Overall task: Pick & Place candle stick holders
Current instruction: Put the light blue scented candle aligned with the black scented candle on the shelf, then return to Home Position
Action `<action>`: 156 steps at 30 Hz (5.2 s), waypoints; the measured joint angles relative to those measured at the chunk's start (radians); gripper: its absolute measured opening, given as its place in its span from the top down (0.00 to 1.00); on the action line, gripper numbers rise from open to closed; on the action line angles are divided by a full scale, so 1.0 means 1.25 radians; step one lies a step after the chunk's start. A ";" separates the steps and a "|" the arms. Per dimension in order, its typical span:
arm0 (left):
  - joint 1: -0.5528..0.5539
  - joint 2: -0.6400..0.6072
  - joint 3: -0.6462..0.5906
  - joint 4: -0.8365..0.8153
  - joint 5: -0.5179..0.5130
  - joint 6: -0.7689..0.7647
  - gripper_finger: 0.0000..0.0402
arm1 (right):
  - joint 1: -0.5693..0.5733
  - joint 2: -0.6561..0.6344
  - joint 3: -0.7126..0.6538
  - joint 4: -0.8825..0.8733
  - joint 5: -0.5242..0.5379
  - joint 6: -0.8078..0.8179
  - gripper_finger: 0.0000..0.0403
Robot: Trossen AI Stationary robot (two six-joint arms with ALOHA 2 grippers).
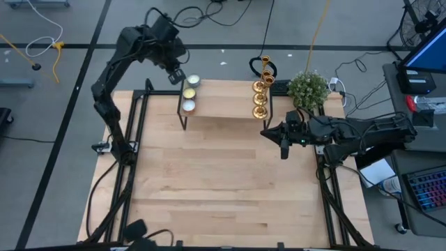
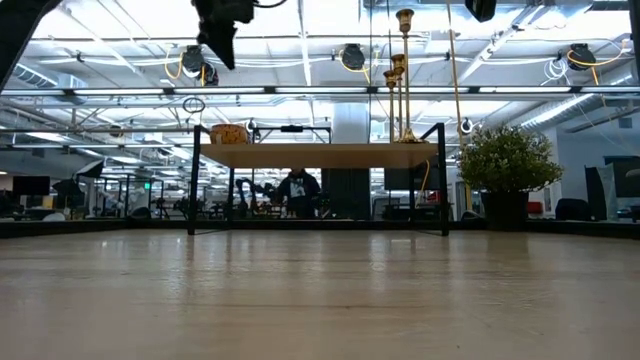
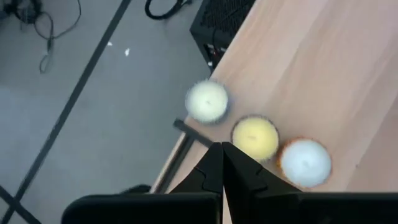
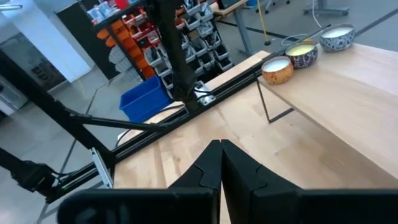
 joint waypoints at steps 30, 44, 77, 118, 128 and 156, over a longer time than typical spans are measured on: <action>-0.041 -0.286 -0.665 0.189 0.099 -0.021 1.00 | -0.019 0.011 0.000 0.004 -0.003 0.023 1.00; 0.024 0.077 -0.181 0.203 0.146 0.037 1.00 | 0.005 0.035 0.000 -0.005 -0.005 0.040 1.00; 0.027 0.206 -0.151 0.367 0.070 0.012 1.00 | -0.009 0.035 0.000 -0.005 -0.001 0.065 1.00; 0.052 0.232 -0.152 0.247 0.119 0.043 1.00 | -0.007 0.035 0.000 -0.003 0.000 0.061 1.00; 0.047 0.228 -0.152 0.264 0.108 0.046 1.00 | -0.007 0.035 0.000 -0.003 -0.002 0.057 1.00; -0.021 0.088 -0.009 0.369 0.208 -0.078 1.00 | -0.007 0.034 0.000 0.007 -0.001 0.036 1.00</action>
